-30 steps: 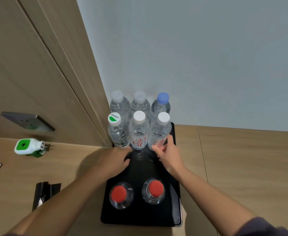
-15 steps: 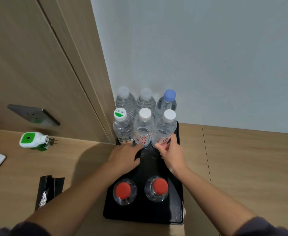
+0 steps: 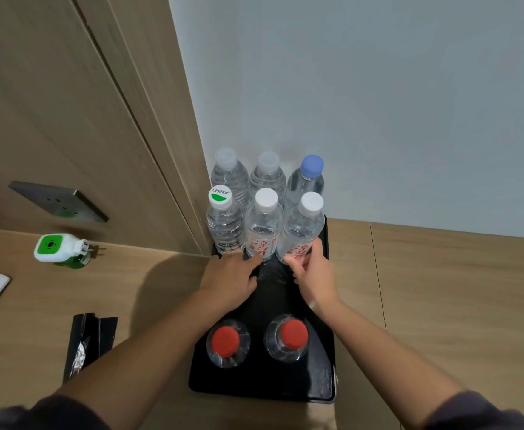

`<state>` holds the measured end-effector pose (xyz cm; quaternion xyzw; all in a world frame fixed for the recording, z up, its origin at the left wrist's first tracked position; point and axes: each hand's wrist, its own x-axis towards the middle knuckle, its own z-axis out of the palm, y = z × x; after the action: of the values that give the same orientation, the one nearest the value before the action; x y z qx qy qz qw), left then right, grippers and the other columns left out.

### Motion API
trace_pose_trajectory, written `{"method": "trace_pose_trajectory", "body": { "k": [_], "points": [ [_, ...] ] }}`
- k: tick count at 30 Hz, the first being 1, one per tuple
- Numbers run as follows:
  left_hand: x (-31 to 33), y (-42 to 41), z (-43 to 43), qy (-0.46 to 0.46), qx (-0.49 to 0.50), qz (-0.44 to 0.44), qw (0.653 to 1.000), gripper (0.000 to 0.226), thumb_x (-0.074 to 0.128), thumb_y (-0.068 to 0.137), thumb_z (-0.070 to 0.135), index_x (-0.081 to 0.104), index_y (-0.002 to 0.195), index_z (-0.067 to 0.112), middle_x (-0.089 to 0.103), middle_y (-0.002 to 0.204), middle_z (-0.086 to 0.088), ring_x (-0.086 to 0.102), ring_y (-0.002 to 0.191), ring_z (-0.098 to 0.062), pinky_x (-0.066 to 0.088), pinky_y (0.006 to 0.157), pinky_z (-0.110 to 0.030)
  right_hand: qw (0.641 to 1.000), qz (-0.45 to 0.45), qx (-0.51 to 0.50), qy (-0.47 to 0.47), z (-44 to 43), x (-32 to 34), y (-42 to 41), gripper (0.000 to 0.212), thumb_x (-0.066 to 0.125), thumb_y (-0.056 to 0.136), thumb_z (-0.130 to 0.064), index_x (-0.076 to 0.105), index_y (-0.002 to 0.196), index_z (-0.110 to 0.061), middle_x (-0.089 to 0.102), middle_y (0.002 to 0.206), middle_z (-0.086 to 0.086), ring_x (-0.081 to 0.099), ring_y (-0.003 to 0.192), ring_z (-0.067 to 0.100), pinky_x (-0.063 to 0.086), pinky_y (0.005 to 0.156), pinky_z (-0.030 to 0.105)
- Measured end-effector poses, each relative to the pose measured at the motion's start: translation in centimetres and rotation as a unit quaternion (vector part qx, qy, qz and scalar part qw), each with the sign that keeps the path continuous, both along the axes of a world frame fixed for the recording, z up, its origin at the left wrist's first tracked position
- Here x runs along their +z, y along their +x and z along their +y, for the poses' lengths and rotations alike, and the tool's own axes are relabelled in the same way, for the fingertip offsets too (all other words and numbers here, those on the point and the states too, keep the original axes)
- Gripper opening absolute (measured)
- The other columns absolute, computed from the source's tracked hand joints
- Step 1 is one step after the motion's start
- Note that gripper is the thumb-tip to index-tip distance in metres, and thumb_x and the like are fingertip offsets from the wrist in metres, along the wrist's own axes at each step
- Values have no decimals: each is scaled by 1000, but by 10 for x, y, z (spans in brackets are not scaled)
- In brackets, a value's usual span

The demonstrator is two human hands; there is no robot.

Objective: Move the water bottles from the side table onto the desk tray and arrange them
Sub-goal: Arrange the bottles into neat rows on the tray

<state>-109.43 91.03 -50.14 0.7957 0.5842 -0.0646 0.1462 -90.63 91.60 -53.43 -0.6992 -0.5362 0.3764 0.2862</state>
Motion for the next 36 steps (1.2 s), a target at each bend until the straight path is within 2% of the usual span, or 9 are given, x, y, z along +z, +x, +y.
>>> {"method": "trace_pose_trajectory", "body": {
  "k": [4, 8, 13, 18, 22, 26, 31, 34, 36],
  "points": [
    [0, 0, -2, 2, 0, 5, 1000, 46, 44, 94, 40, 39, 139, 31, 53, 123, -7, 51, 117, -27, 41, 87, -39, 1000, -5, 7, -2, 0, 5, 0, 53, 71, 88, -29, 41, 131, -21, 62, 82, -11, 64, 78, 12, 58, 75, 43],
    [3, -3, -3, -13, -7, 5, 1000, 47, 47, 92, 37, 39, 138, 29, 51, 122, -8, 47, 118, -27, 42, 89, -40, 999, -10, 29, -8, 0, 14, 1, 53, 69, 90, -28, 39, 132, -17, 65, 93, -2, 66, 88, 21, 57, 78, 44],
    [10, -21, -11, -36, -38, 8, 999, 40, 50, 92, 31, 48, 130, 21, 49, 124, -4, 48, 115, -23, 43, 93, -36, 995, -68, 63, -30, -6, 25, 4, 53, 64, 92, -16, 37, 137, -10, 63, 88, -1, 64, 90, 23, 46, 76, 31],
    [23, -46, -33, -103, 11, -72, 992, 26, 53, 92, 28, 55, 117, 19, 55, 115, -2, 52, 110, -20, 41, 92, -31, 978, -139, 130, -88, -29, 47, 14, 63, 53, 97, -16, 23, 151, -2, 70, 105, 9, 62, 105, 27, 46, 88, 33],
    [47, -63, -52, -79, 57, -154, 983, 15, 56, 90, 24, 62, 103, 21, 63, 95, 7, 60, 90, -17, 45, 82, -29, 971, -154, 171, -67, -48, 76, 19, 41, 49, 97, -13, 52, 137, -6, 68, 120, 11, 61, 113, 27, 45, 96, 31],
    [75, -70, -68, -19, 67, -205, 976, 11, 57, 91, 26, 66, 98, 27, 65, 87, 13, 59, 76, -11, 47, 76, -29, 967, -137, 212, -47, -62, 110, 16, 33, 49, 97, -11, 63, 127, -10, 71, 115, 7, 65, 105, 24, 50, 96, 36],
    [99, -65, -87, 12, 18, -224, 974, 16, 52, 93, 21, 64, 100, 28, 62, 90, 16, 56, 80, -6, 46, 76, -29, 942, -161, 294, -6, -82, 148, 15, 49, 43, 85, 9, 64, 124, -11, 70, 107, 4, 65, 98, 18, 48, 93, 25],
    [106, -58, -96, 14, -24, -197, 980, 19, 48, 92, 16, 60, 100, 28, 57, 93, 16, 55, 87, -10, 45, 78, -32, 916, -192, 350, 42, -92, 160, 15, 45, 50, 85, 3, 65, 123, -15, 69, 116, 3, 61, 102, 16, 43, 89, 20],
    [110, -55, -100, 6, -38, -179, 983, 21, 46, 89, 15, 58, 101, 28, 57, 97, 12, 55, 91, -13, 47, 79, -36, 902, -202, 377, 58, -94, 162, 14, 41, 54, 85, -3, 64, 123, -18, 67, 114, 3, 55, 90, 10, 41, 84, 21]
  ]
}}
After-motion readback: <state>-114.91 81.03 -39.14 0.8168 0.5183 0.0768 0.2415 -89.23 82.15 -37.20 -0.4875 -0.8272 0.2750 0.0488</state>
